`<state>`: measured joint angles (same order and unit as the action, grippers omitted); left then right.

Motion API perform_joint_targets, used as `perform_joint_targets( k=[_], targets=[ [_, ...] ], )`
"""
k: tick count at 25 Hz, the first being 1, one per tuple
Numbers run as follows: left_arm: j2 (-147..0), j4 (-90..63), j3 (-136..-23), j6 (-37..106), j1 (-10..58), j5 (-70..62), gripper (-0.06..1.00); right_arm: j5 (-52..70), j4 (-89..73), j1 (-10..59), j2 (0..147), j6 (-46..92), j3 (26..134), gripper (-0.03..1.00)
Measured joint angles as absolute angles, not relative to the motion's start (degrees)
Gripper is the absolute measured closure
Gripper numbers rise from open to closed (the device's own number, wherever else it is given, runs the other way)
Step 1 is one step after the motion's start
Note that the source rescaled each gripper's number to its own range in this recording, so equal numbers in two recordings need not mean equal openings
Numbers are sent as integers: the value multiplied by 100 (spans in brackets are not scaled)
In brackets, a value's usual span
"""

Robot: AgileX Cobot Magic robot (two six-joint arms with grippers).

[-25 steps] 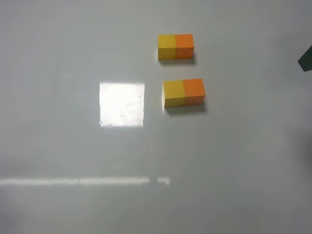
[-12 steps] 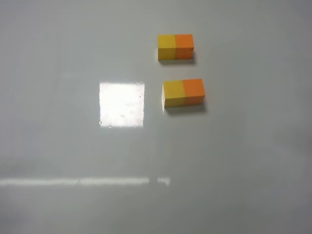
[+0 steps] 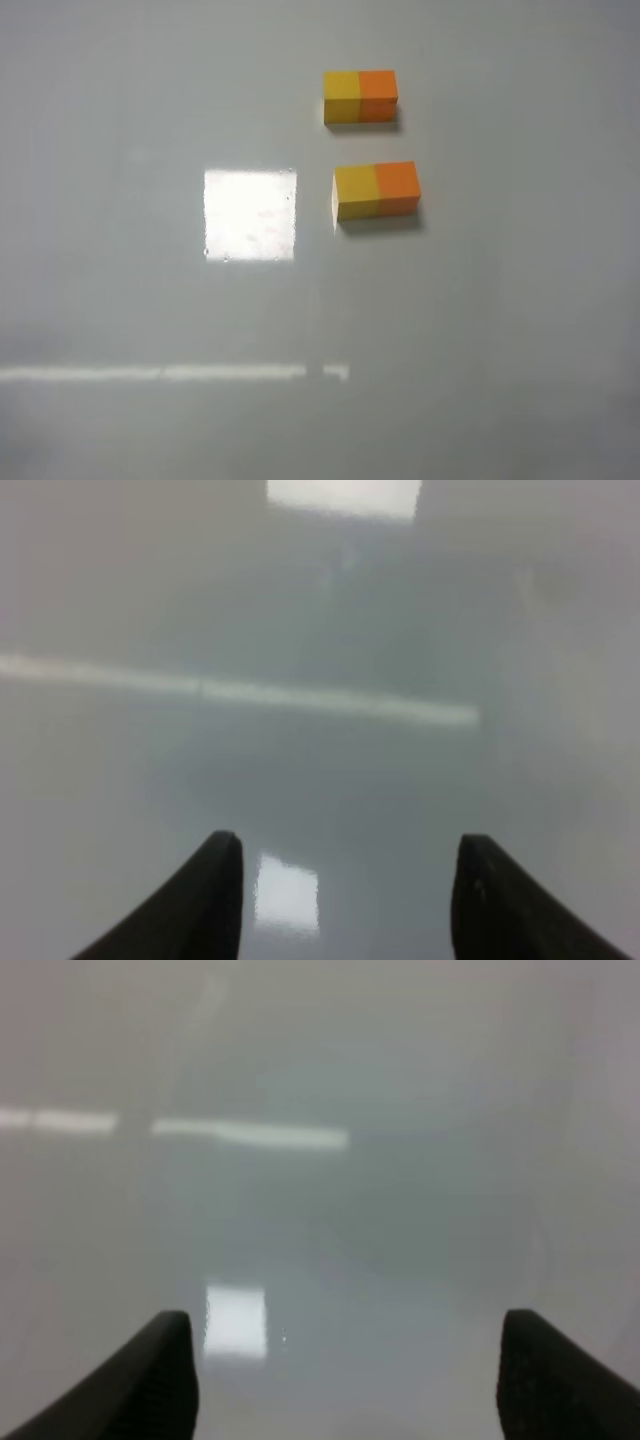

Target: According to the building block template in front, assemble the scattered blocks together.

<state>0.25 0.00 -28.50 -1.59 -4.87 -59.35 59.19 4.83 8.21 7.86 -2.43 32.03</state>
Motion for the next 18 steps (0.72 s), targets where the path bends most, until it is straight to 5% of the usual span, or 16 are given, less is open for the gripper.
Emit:
perform_joint_targets(
  k=[13, 18],
  targets=[
    [25, 0, -2850, -140, -487, -5941, 84, 5997, 429, 807, -36, -201, 2873, 27],
    [25, 0, -2850, -140, -487, -5941, 84, 5997, 429, 303, -36, -203, 2873, 27]
  ],
)
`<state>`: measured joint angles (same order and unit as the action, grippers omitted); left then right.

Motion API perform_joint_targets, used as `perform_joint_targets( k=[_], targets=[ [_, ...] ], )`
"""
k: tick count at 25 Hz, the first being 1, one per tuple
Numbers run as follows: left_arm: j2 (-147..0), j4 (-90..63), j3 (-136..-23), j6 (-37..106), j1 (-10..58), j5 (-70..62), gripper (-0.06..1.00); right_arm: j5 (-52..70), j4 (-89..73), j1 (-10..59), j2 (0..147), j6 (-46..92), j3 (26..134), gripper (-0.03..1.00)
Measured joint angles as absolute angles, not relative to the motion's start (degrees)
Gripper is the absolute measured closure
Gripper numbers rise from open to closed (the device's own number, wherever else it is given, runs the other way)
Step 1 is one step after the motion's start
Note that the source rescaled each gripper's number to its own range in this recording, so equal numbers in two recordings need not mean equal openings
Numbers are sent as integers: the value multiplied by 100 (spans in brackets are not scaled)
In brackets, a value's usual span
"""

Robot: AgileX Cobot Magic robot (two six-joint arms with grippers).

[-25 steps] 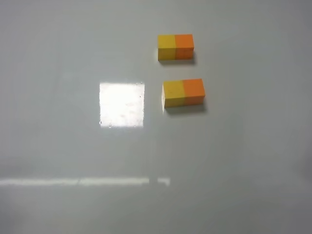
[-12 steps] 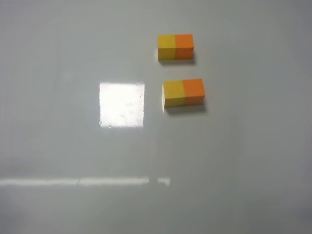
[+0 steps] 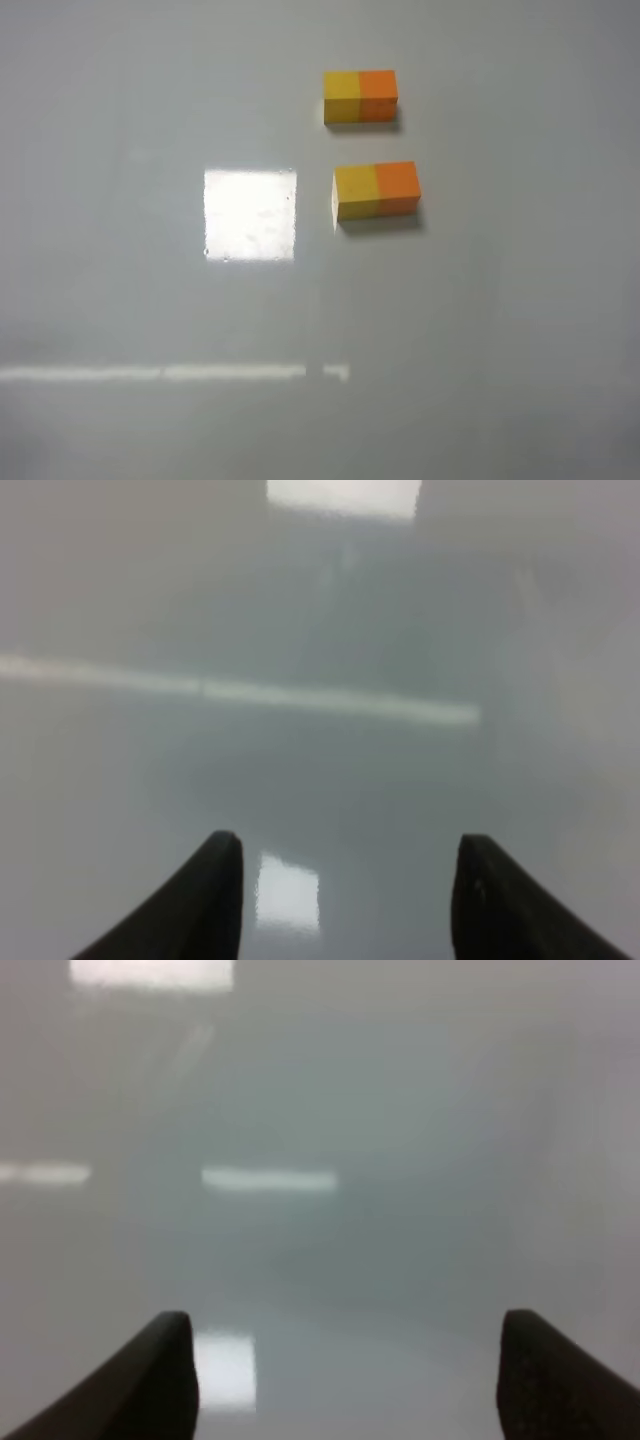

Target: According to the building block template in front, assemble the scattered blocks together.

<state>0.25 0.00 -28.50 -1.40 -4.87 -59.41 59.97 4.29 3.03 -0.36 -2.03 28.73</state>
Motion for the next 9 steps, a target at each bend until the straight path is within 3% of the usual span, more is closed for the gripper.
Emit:
perform_joint_targets(
  k=[9],
  targets=[
    [25, 0, -2850, -144, -487, -5941, 84, 5997, 424, 80, -36, -180, 2873, 27]
  ],
)
